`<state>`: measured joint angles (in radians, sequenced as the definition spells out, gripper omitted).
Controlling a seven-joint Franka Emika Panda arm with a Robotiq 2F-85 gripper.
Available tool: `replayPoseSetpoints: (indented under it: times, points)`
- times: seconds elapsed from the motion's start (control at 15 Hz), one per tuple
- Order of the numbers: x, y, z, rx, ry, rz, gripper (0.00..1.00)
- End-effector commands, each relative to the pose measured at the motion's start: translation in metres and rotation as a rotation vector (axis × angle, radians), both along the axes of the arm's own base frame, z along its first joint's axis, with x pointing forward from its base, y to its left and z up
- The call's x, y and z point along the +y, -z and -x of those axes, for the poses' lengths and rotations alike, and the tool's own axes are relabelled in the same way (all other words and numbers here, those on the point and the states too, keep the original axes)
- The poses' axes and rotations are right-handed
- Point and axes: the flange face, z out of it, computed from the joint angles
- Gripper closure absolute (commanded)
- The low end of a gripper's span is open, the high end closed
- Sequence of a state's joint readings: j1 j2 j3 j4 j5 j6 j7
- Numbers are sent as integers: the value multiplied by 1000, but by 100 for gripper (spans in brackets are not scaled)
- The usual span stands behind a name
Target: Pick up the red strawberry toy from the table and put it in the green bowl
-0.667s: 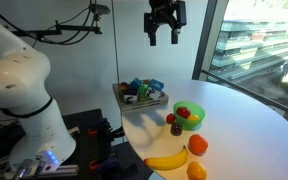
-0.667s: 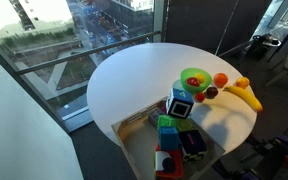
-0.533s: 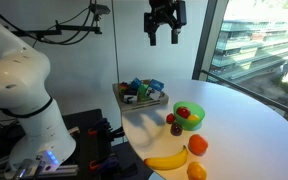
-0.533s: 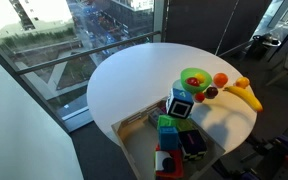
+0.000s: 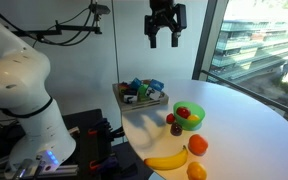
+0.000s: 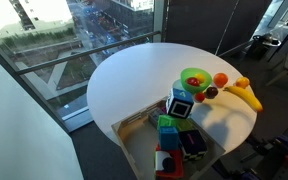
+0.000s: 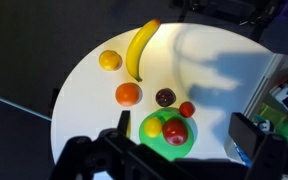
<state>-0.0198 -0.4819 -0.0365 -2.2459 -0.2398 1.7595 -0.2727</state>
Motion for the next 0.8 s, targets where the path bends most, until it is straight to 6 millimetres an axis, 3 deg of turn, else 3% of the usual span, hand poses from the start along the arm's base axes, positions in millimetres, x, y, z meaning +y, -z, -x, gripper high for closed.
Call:
replayPoseSetpoints:
  times: [0.0, 0.73]
  points:
    - [-10, 14, -7, -1, 26, -18, 0]
    - [-32, 97, -27, -20, 86, -179, 0]
